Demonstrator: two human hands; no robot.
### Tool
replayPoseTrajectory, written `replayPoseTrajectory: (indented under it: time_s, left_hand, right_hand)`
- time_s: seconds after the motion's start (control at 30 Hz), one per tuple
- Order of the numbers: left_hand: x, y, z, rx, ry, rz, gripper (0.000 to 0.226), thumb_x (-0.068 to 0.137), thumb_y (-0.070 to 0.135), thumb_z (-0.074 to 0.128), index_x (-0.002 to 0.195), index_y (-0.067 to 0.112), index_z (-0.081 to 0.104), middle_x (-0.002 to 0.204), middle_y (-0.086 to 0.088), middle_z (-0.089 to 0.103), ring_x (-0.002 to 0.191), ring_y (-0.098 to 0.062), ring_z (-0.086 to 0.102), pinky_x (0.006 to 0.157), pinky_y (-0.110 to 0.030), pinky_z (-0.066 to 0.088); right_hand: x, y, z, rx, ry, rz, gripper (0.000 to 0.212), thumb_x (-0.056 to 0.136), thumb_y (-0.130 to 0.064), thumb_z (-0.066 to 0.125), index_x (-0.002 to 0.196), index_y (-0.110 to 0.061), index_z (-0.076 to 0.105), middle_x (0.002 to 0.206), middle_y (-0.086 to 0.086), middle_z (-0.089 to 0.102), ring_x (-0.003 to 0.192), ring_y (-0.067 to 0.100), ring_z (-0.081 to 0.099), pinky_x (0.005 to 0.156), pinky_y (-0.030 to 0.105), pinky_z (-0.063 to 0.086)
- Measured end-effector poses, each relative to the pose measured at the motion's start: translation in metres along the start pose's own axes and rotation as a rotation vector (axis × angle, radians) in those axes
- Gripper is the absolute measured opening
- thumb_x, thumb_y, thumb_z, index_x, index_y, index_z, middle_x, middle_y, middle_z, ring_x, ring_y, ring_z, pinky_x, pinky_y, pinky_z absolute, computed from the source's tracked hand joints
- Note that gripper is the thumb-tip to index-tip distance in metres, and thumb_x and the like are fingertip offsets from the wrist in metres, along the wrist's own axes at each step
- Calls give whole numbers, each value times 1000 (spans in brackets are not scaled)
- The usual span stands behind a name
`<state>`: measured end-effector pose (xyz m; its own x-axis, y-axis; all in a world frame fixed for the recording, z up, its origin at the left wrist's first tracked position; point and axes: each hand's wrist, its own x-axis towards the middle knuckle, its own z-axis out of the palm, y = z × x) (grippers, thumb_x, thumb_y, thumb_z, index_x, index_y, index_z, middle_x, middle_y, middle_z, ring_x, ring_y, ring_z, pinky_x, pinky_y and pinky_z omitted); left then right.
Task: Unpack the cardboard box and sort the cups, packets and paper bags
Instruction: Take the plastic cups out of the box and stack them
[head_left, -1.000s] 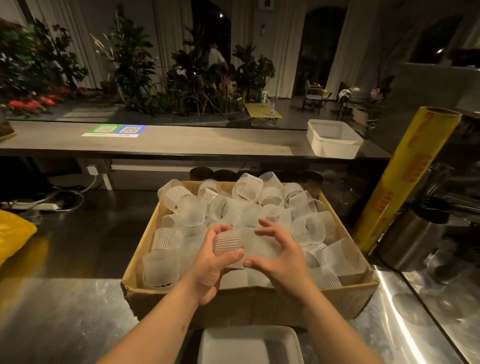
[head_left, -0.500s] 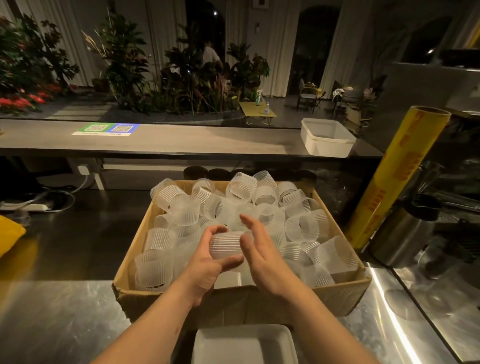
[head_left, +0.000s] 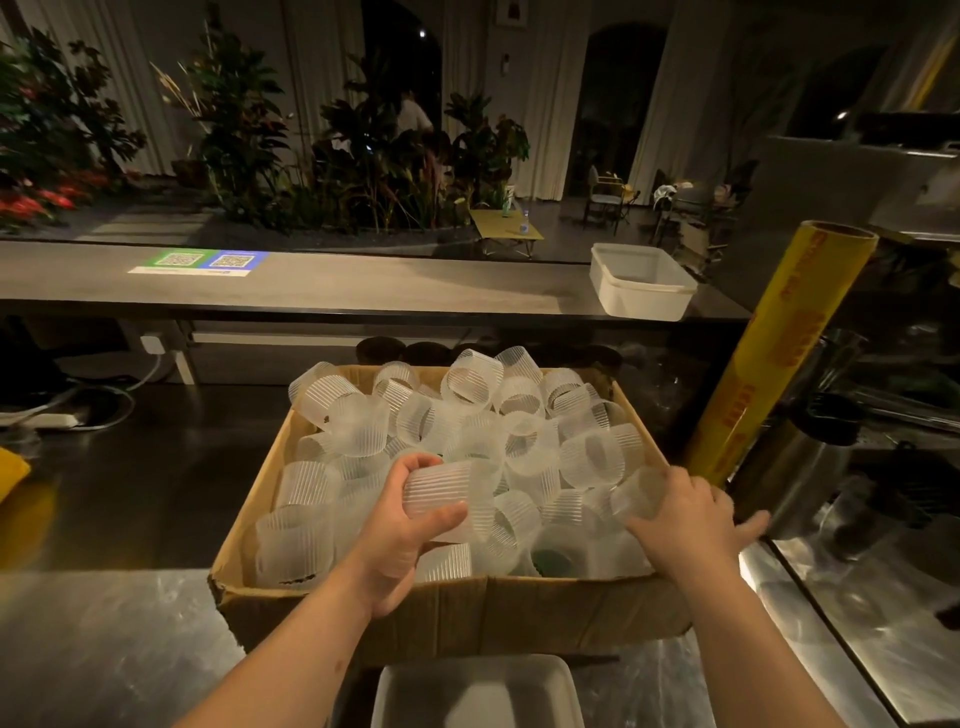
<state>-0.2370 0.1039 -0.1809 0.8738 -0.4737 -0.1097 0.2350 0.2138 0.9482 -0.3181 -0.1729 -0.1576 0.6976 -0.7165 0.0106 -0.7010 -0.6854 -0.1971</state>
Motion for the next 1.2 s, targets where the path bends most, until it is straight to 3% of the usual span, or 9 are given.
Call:
replayPoseTrajectory:
  time_s: [0.1, 0.17, 0.3, 0.43, 0.63, 0.87, 0.93, 1.03, 1.2]
  left_hand:
    - [0, 0, 1, 5, 2, 2, 80, 59, 26, 93, 126, 29, 50, 129, -17, 55, 117, -39, 62, 93, -48, 59]
    - [1, 0, 0, 0, 10, 8, 81, 58, 28, 93, 127, 28, 50, 129, -18, 56, 116, -40, 63, 95, -52, 58]
    - [1, -1, -1, 35, 30, 22, 81, 58, 33, 93, 127, 30, 50, 127, -17, 60, 114, -38, 64, 98, -58, 54]
    - [-3, 0, 2, 101, 43, 58, 69, 74, 26, 90, 127, 28, 47, 122, -11, 60, 107, -27, 67, 88, -45, 61]
    - [-3, 1, 1, 63, 52, 59, 67, 74, 26, 89, 127, 27, 47, 125, -14, 59, 111, -30, 65, 86, -40, 61]
    - [-1, -2, 0, 85, 21, 34, 69, 71, 27, 88, 127, 30, 48, 127, -16, 58, 112, -34, 66, 89, -44, 61]
    - [-2, -1, 0, 66, 44, 39, 70, 68, 27, 86, 127, 27, 49, 127, -16, 58, 112, -36, 65, 88, -47, 61]
    - [-3, 0, 1, 29, 28, 30, 71, 68, 24, 85, 128, 25, 47, 128, -16, 55, 113, -37, 63, 85, -49, 61]
    - [-4, 1, 2, 20, 30, 36, 69, 69, 24, 84, 128, 25, 47, 128, -15, 55, 112, -35, 63, 80, -44, 61]
  right_hand:
    - [-9, -11, -7, 468, -16, -127, 88, 86, -36, 78, 155, -39, 24, 153, 2, 36, 137, 28, 44, 113, 59, 39]
    - [-22, -26, -12, 709, -76, -300, 84, 87, -30, 78, 152, -46, 27, 149, -7, 29, 131, 19, 44, 101, 41, 52]
    - [-43, -54, -14, 814, -221, -601, 74, 86, -35, 78, 143, -47, 33, 139, -17, 30, 119, 0, 43, 91, 21, 48]
    - [-58, -74, -1, 865, -304, -690, 71, 85, -37, 77, 139, -47, 32, 140, -17, 33, 124, -6, 39, 92, 18, 42]
    - [-60, -81, 10, 848, -383, -668, 75, 91, -33, 68, 148, -43, 20, 141, -16, 23, 127, 5, 33, 99, 18, 36]
    - [-70, -92, 24, 912, -598, -742, 96, 79, -83, 44, 158, -44, 7, 160, -21, 8, 145, 4, 18, 117, 31, 30]
    - [-62, -99, 20, 1043, -480, -627, 73, 89, -74, 42, 153, -41, 27, 154, -16, 31, 141, 6, 34, 111, 29, 39]
    - [-35, -106, 10, 1130, -196, -297, 22, 103, -38, 54, 124, -29, 57, 122, -12, 60, 114, 10, 59, 83, 20, 48]
    - [-2, -123, 6, 898, -341, -220, 40, 102, -34, 57, 142, -31, 54, 135, -5, 54, 96, 14, 64, 83, 35, 59]
